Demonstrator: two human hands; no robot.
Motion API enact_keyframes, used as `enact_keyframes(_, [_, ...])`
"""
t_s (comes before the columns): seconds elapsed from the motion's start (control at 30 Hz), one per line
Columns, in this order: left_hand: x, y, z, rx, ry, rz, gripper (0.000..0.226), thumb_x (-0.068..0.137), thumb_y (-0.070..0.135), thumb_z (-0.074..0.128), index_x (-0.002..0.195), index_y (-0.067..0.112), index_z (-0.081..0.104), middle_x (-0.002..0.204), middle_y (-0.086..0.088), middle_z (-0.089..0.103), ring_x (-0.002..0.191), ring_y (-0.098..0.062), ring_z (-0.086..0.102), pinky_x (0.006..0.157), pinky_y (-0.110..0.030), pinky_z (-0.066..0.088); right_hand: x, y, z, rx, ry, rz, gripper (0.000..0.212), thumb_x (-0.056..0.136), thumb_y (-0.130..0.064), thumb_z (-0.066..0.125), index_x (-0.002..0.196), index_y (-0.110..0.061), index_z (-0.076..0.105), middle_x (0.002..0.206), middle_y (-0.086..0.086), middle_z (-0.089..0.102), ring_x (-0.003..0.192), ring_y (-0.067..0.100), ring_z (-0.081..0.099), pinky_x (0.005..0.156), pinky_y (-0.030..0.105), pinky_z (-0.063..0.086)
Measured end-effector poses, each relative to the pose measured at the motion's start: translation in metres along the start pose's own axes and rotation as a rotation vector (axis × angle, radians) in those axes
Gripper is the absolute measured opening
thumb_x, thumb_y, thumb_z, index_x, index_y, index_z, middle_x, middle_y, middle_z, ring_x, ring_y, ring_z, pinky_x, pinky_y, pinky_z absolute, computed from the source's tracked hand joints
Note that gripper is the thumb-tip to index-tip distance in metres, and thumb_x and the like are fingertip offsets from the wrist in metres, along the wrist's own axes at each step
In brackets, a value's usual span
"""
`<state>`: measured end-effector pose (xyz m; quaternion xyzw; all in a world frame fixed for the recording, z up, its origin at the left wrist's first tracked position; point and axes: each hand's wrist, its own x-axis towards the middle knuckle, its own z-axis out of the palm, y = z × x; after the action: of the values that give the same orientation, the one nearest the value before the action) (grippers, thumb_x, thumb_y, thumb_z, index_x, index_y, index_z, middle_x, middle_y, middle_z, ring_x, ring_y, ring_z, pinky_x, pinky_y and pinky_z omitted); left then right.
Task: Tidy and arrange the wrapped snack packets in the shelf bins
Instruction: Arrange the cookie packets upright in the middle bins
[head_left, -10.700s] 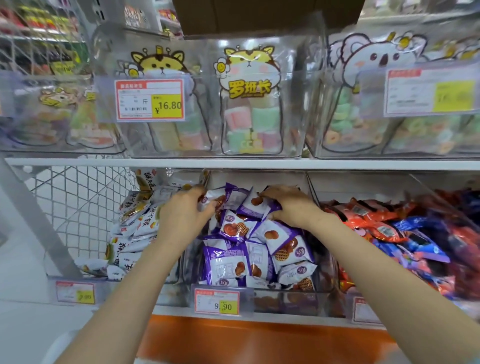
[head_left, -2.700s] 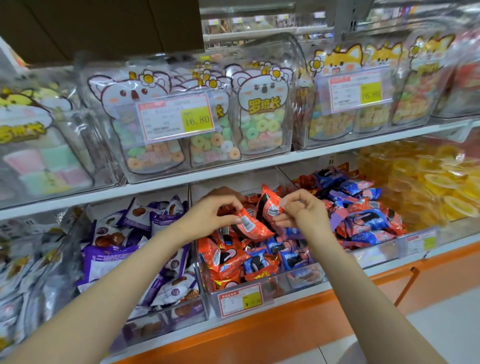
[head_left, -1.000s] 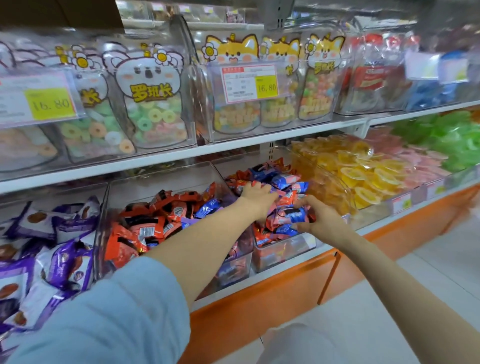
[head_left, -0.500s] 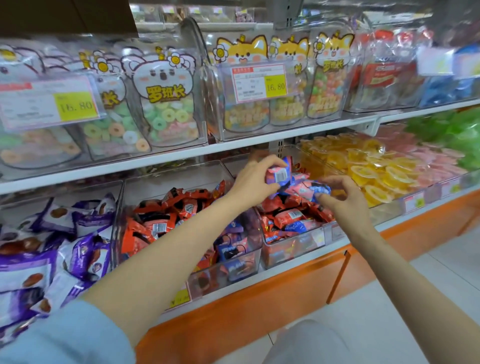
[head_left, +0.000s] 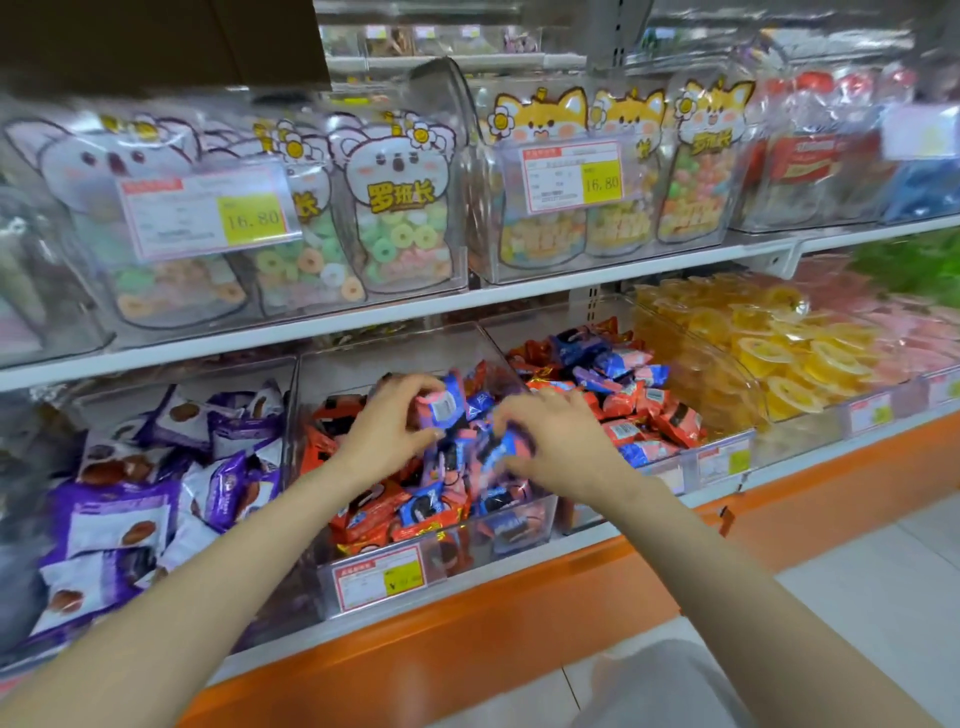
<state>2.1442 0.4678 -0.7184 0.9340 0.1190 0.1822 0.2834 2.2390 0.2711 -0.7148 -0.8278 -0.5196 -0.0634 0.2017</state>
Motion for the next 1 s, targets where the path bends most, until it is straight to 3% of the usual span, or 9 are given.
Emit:
enact_keyframes(0.1, [-0.013,0.002,0.000,-0.043,-0.461,-0.014,0.049,0.084,0.015,0.069,0.128,0.019,0.049,0.127,0.006,0.054,0.114,-0.003,0.052,0.094,-0.009,0.040,-0.005,0.002,0.018,-0.331,-0.269,0.000,0.024,0.093,-0.036,0.050,0.098,-0.021,0.068,0.104,0.003,0.062,0.116,0.019,0.046,0.111,0.055,-0.014])
enact_keyframes(0.17, [-0.017,0.005,-0.006,0.071,-0.546,0.042,0.043,0.088,0.022,0.064,0.130,0.022,0.051,0.126,0.014,0.054,0.114,0.004,0.049,0.090,-0.002,0.034,-0.009,0.002,0.022,-0.301,-0.223,-0.008,0.029,0.097,-0.034,0.044,0.095,-0.019,0.069,0.099,0.003,0.064,0.110,0.020,0.050,0.109,0.051,-0.021])
enact_keyframes(0.23, [-0.018,0.007,-0.013,0.167,-0.521,0.093,0.034,0.090,0.025,0.061,0.124,0.024,0.058,0.122,0.013,0.058,0.112,0.000,0.051,0.093,-0.013,0.037,-0.011,0.005,0.018,-0.112,-0.111,0.003,0.025,0.097,-0.030,0.048,0.097,-0.019,0.070,0.101,0.000,0.068,0.107,0.018,0.054,0.113,0.046,-0.014])
enact_keyframes(0.3, [-0.019,0.006,-0.016,0.154,-0.447,0.089,0.025,0.090,0.023,0.061,0.114,0.022,0.064,0.116,0.008,0.062,0.109,-0.007,0.055,0.095,-0.024,0.039,-0.012,0.010,0.010,0.098,0.067,0.036,0.017,0.093,-0.021,0.056,0.100,-0.017,0.072,0.101,0.001,0.070,0.102,0.019,0.058,0.117,0.041,0.012])
enact_keyframes(0.37, [-0.022,0.008,-0.018,0.090,-0.334,0.063,0.019,0.089,0.018,0.062,0.108,0.020,0.065,0.112,0.006,0.064,0.105,-0.007,0.056,0.094,-0.026,0.041,-0.016,0.015,-0.002,0.223,0.235,0.100,0.017,0.089,-0.010,0.060,0.100,-0.014,0.073,0.099,0.002,0.071,0.094,0.016,0.061,0.096,0.027,0.039])
enact_keyframes(0.5, [-0.015,0.026,-0.009,0.063,-0.111,0.160,0.019,0.089,0.013,0.061,0.108,0.015,0.065,0.110,0.003,0.062,0.102,-0.010,0.058,0.090,-0.032,0.045,-0.030,0.044,-0.028,0.239,0.347,0.338,0.016,0.088,-0.012,0.062,0.100,-0.016,0.072,0.089,-0.008,0.067,0.087,0.008,0.061,0.077,0.022,0.045])
enact_keyframes(0.7, [0.023,0.076,0.037,0.126,-0.128,0.328,0.024,0.089,0.016,0.059,0.114,0.016,0.060,0.115,-0.002,0.058,0.111,-0.019,0.048,0.090,-0.027,0.034,-0.049,0.095,-0.033,0.089,0.101,0.634,0.034,0.082,-0.044,0.067,0.102,-0.016,0.066,0.100,0.009,0.066,0.091,0.025,0.060,0.069,0.030,0.042])
enact_keyframes(0.87, [0.055,0.097,0.066,0.184,-0.160,0.254,0.027,0.089,0.019,0.058,0.116,0.017,0.058,0.120,-0.005,0.055,0.116,-0.024,0.044,0.094,-0.033,0.036,-0.046,0.085,-0.015,-0.008,-0.030,0.735,0.062,0.074,-0.066,0.062,0.112,-0.018,0.054,0.117,0.008,0.048,0.108,0.029,0.053,0.089,0.037,0.044])
enact_keyframes(1.0, [0.058,0.098,0.074,0.201,-0.207,0.250,0.028,0.088,0.016,0.059,0.116,0.017,0.057,0.120,-0.005,0.054,0.116,-0.022,0.045,0.093,-0.034,0.038,-0.035,0.080,-0.010,-0.149,-0.141,0.741,0.062,0.077,-0.058,0.065,0.117,-0.013,0.048,0.125,0.012,0.048,0.110,0.030,0.051,0.088,0.037,0.042])
